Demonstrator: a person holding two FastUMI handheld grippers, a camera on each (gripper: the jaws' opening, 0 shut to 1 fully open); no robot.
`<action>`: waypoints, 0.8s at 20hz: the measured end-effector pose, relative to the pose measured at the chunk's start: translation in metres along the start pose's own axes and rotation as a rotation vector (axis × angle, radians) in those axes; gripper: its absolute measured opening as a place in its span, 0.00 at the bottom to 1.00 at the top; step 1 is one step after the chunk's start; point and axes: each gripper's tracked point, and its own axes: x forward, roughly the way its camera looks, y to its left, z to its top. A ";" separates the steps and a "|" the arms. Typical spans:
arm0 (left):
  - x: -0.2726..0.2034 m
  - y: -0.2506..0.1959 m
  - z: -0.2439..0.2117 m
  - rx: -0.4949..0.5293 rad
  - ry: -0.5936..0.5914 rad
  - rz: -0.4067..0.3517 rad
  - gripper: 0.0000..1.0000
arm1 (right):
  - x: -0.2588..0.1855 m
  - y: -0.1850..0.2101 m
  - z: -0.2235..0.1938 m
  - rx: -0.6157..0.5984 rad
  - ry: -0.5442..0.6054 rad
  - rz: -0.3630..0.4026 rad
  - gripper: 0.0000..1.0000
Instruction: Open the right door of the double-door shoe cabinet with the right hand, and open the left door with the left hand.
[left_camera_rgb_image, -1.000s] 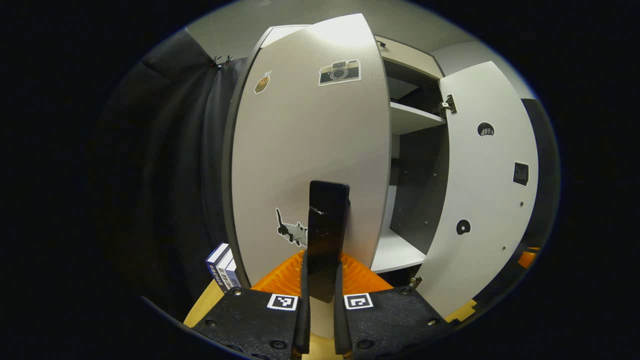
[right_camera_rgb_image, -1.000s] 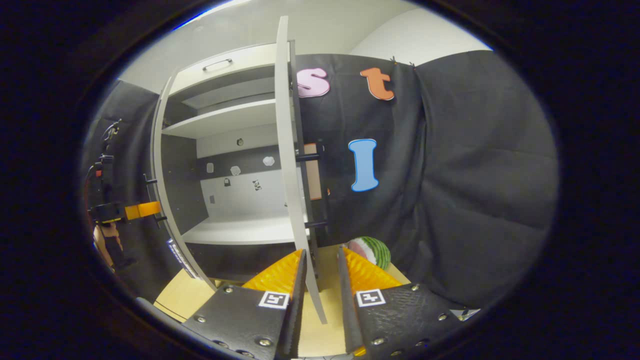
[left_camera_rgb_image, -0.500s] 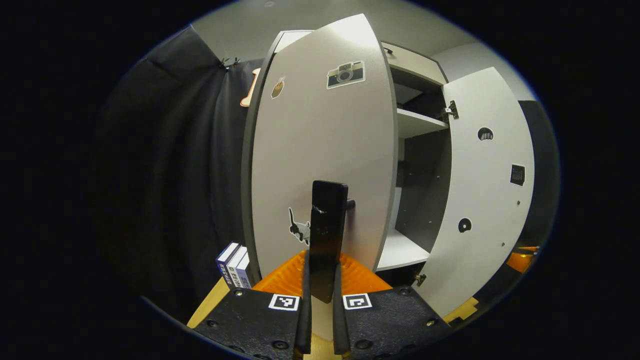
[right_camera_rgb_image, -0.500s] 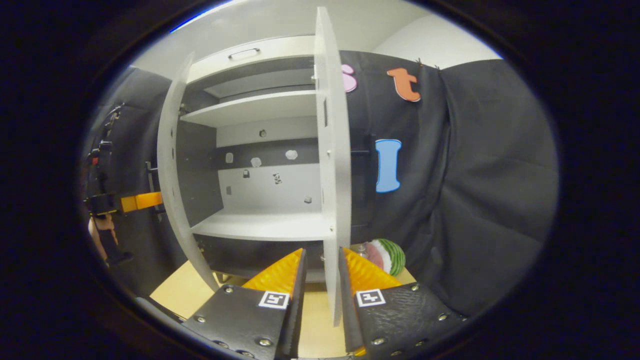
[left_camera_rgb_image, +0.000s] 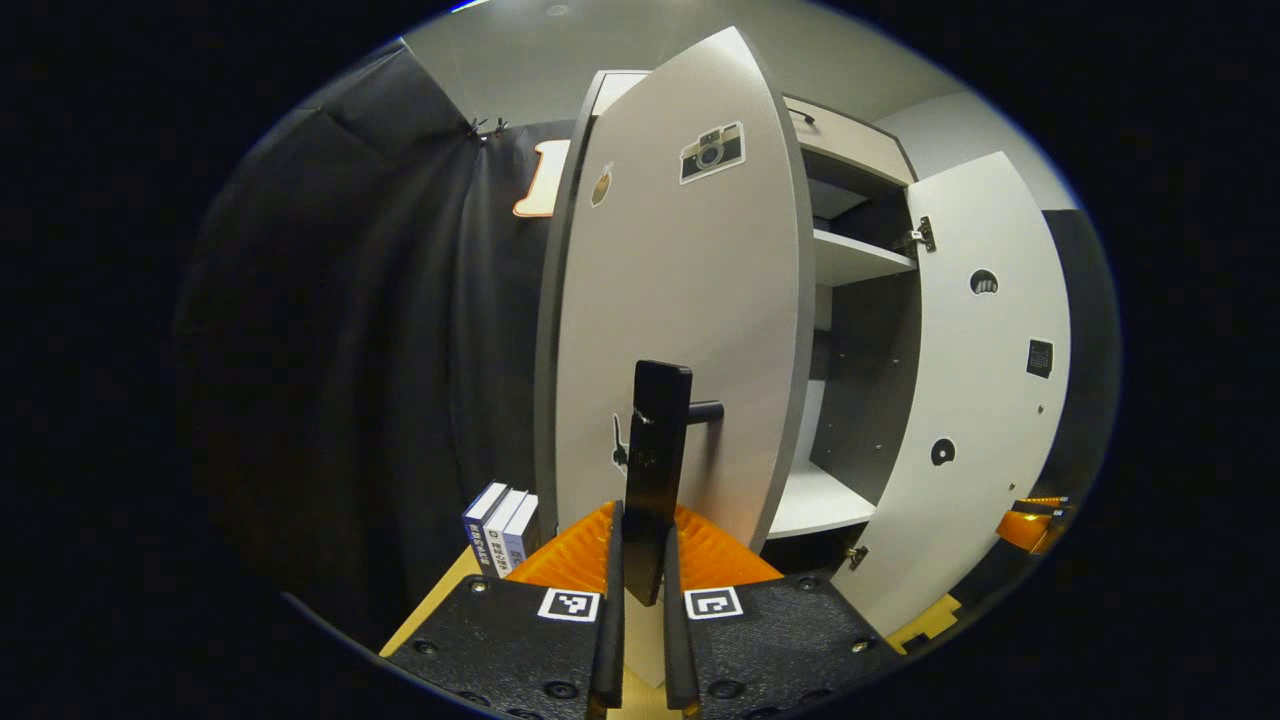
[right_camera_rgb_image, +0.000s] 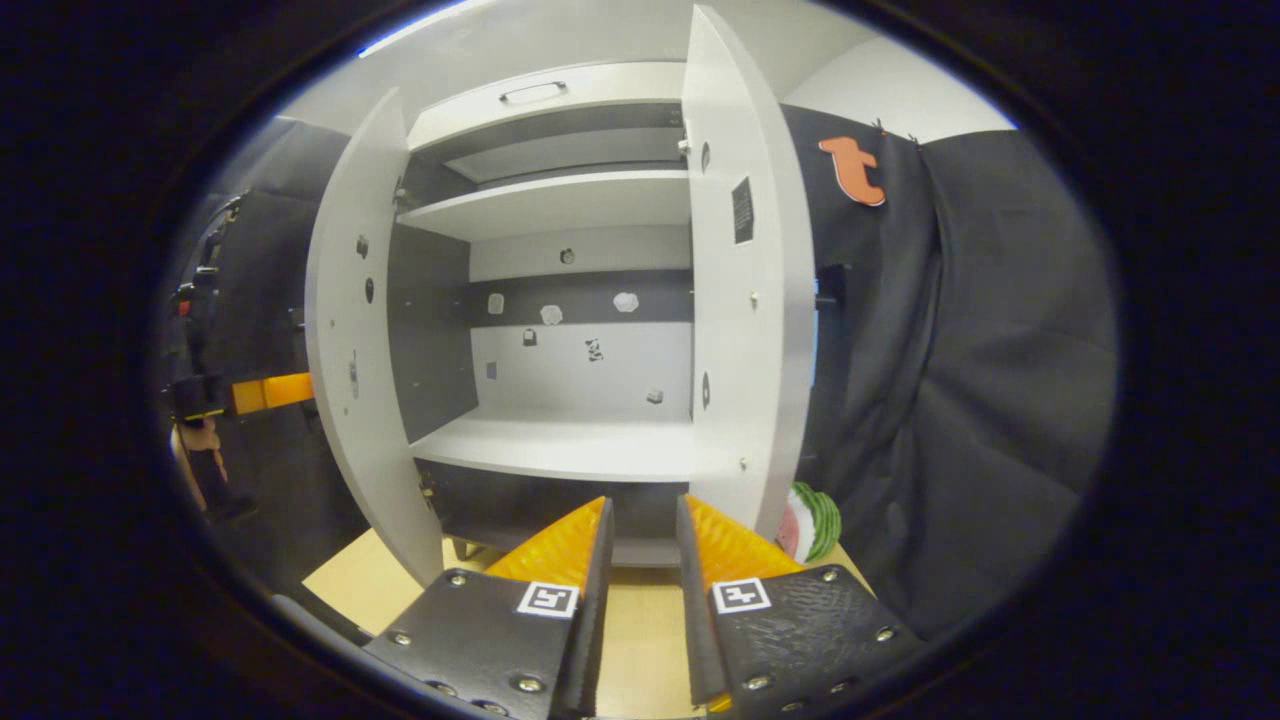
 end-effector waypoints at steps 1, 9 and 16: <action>0.000 0.002 -0.001 0.010 0.004 0.004 0.17 | 0.002 0.004 -0.002 -0.002 0.004 0.009 0.35; -0.004 0.014 -0.001 0.009 0.006 0.043 0.14 | 0.006 0.030 -0.007 -0.058 0.013 0.061 0.34; -0.008 0.032 -0.001 0.027 0.012 0.108 0.08 | 0.008 0.038 -0.015 -0.078 0.032 0.086 0.31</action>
